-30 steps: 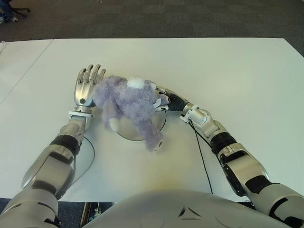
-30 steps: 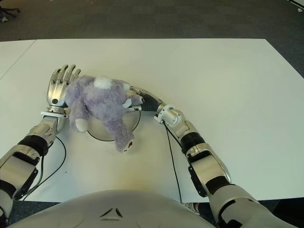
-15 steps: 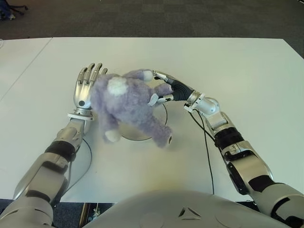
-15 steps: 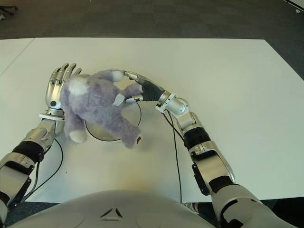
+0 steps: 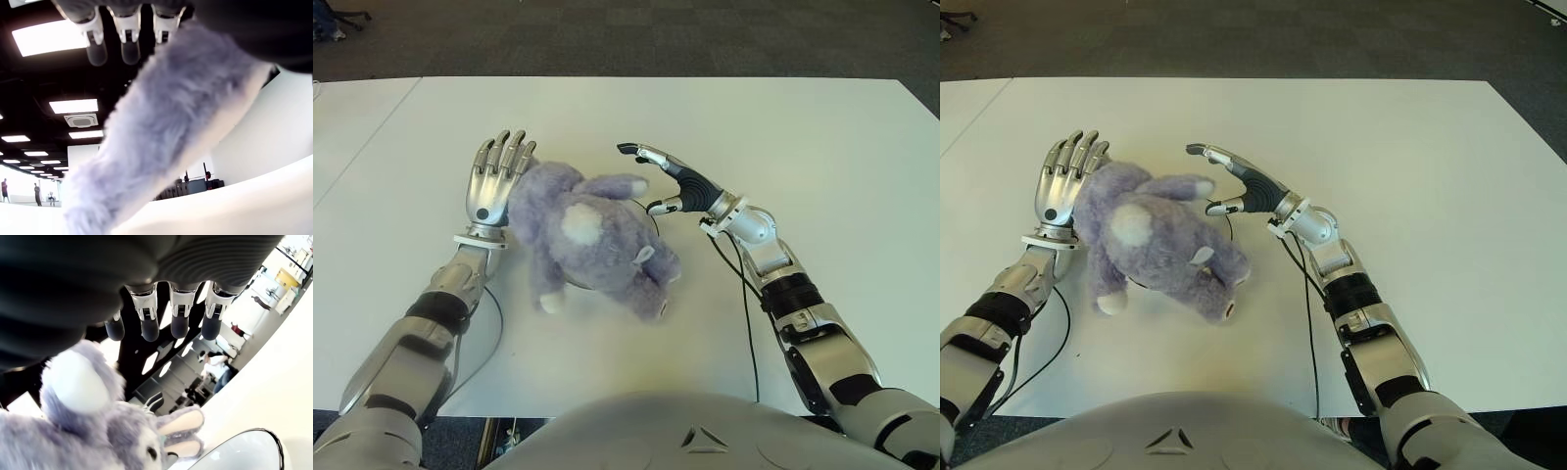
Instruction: Put the doll into the plate.
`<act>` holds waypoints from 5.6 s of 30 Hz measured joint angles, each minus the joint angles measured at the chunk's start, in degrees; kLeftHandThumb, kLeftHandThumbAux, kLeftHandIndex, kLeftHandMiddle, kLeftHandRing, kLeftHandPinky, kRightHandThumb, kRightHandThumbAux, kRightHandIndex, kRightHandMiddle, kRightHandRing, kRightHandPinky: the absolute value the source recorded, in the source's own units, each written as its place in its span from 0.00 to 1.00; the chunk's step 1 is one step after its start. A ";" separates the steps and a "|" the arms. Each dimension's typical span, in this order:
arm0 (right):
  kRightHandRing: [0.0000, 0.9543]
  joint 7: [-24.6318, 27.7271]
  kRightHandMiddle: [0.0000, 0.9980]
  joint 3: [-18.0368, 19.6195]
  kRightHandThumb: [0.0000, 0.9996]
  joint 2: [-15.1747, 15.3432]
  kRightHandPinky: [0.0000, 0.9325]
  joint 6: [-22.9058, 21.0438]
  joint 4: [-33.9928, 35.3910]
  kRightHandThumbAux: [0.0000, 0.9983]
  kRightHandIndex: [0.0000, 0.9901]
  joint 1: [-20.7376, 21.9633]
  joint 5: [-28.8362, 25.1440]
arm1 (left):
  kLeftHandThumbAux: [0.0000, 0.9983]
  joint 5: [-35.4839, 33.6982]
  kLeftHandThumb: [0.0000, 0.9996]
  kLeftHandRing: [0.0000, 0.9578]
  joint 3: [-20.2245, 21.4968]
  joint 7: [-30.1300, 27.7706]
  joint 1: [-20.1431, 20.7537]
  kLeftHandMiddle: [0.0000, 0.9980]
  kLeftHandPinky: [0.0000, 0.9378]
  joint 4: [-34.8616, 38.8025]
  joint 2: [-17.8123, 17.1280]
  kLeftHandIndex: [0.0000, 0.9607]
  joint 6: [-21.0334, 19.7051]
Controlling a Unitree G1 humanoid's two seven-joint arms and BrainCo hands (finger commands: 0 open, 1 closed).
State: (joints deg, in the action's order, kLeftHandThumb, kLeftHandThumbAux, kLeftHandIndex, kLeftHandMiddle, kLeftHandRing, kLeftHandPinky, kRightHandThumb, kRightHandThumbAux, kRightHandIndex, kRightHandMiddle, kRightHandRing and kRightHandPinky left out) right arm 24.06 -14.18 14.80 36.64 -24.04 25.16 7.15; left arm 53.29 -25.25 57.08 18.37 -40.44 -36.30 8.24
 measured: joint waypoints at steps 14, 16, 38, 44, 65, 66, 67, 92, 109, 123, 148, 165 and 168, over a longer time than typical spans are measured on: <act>0.00 4.13 0.00 3.13 0.00 3.53 0.00 -0.98 0.03 0.33 0.00 -1.10 -3.16 | 0.12 0.03 0.05 0.00 0.39 -0.40 -0.95 0.00 0.00 1.41 -0.21 0.00 0.00; 0.00 4.35 0.00 3.37 0.00 3.96 0.00 -1.33 -0.03 0.32 0.00 -1.30 -3.15 | 0.12 0.03 0.05 0.00 0.44 -0.41 -1.02 0.00 0.00 1.56 -0.22 0.00 0.00; 0.00 4.17 0.00 4.10 0.00 4.63 0.00 2.58 -6.08 0.32 0.00 -2.23 -2.69 | 0.12 0.09 0.05 0.00 1.51 -0.69 -1.75 0.00 0.00 2.18 -0.23 0.00 -0.01; 0.00 4.93 0.00 4.30 0.00 4.70 0.00 2.65 -6.13 0.33 0.00 -2.22 -3.14 | 0.12 0.10 0.05 0.00 1.58 -0.69 -1.81 0.00 0.00 2.19 -0.23 0.00 0.00; 0.00 6.57 0.00 7.48 0.00 5.36 0.00 7.25 -8.20 0.32 0.00 -2.40 -5.54 | 0.12 0.10 0.05 0.00 1.76 -0.69 -2.01 0.00 0.00 2.11 -0.44 0.00 1.10; 0.00 6.58 0.00 7.44 0.00 5.42 0.00 7.76 -6.63 0.32 0.00 -3.61 -5.59 | 0.12 0.08 0.05 0.00 1.78 -0.69 -2.08 0.00 0.00 2.09 -0.53 0.00 1.28; 0.00 6.59 0.00 7.41 0.00 5.48 0.00 8.15 -5.33 0.32 0.00 -4.81 -5.65 | 0.12 0.07 0.05 0.00 1.80 -0.69 -2.10 0.00 0.00 2.05 -0.60 0.00 1.37; 0.00 8.83 0.00 10.12 0.00 9.03 0.00 4.16 -2.96 0.24 0.00 -6.38 -9.41 | 0.26 -14.71 0.00 0.00 6.60 -12.16 -7.18 0.00 0.00 3.26 -7.38 0.00 16.02; 0.00 8.81 0.00 11.95 0.00 9.06 0.00 4.28 -2.31 0.19 0.00 -7.84 -11.97 | 0.37 -54.72 0.00 0.00 24.26 -46.52 -25.50 0.00 0.00 5.60 -20.36 0.00 35.53; 0.00 10.08 0.00 13.13 0.00 9.02 0.00 4.01 -0.35 0.22 0.00 -11.94 -14.20 | 0.41 -64.40 0.00 0.00 37.96 -67.26 -28.09 0.00 0.00 3.77 -21.74 0.00 35.38; 0.00 9.83 0.00 13.20 0.00 8.85 0.00 2.85 0.68 0.26 0.00 -13.21 -13.99 | 0.42 -59.41 0.00 0.00 44.74 -69.78 -29.27 0.00 0.00 3.38 -18.53 0.00 35.15; 0.00 9.56 0.00 13.53 0.00 8.75 0.00 3.78 0.45 0.20 0.00 -13.14 -14.04 | 0.62 -50.21 0.42 0.26 45.05 -61.85 -25.72 0.20 0.33 4.21 -11.02 0.11 35.58; 0.00 9.47 0.00 13.51 0.00 8.59 0.00 4.05 0.20 0.19 0.00 -12.93 -14.02 | 0.68 -43.22 0.69 0.59 44.32 -55.17 -23.69 0.50 0.64 4.49 -9.51 0.41 35.80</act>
State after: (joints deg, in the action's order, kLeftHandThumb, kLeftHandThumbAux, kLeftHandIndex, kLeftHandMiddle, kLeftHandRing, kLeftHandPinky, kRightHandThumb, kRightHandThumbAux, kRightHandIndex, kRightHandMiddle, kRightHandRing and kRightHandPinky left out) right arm 33.54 -0.66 23.38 40.69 -23.84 12.23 -6.87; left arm 10.07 19.07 1.90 -5.32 -35.94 -45.81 44.04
